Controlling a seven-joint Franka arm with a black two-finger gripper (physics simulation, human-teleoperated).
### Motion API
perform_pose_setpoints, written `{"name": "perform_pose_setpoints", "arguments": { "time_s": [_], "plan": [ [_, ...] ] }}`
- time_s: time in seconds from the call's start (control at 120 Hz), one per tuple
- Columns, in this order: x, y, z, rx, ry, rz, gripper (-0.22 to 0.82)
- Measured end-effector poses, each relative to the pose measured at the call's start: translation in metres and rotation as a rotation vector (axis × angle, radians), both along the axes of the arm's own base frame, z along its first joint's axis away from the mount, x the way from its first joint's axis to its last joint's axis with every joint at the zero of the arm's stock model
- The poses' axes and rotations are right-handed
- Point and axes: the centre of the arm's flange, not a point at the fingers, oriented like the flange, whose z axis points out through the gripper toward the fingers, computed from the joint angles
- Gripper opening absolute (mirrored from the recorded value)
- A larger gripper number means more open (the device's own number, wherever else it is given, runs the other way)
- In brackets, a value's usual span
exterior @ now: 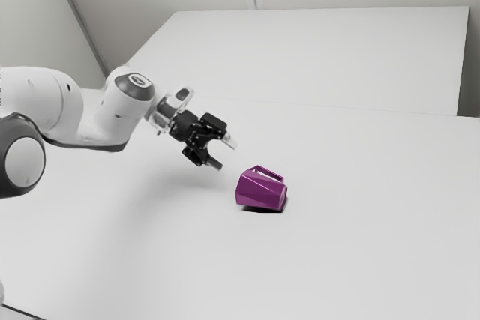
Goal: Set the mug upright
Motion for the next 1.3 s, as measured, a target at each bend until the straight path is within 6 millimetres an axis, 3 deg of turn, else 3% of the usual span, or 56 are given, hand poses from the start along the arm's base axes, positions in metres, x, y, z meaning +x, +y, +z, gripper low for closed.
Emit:
{"name": "perform_pose_setpoints", "arguments": {
  "time_s": [0.217,0.592,0.758,0.875,1.0,1.158,1.3],
  "plan": [
    [-0.009,-0.033,-0.031,-0.086,0.003,-0.013,0.6],
    [-0.011,-0.063,-0.058,-0.209,-0.019,0.016,0.6],
    [-0.012,-0.058,-0.063,-0.223,-0.044,0.019,0.18],
    [-0.012,-0.06,-0.06,-0.227,-0.069,0.008,0.0],
    [-0.012,-0.062,-0.057,-0.228,-0.092,-0.008,-0.1],
    [-0.011,-0.062,-0.048,-0.225,-0.131,-0.023,-0.14],
    [-0.015,-0.06,-0.004,-0.202,-0.212,-0.041,-0.15]
  ]
}}
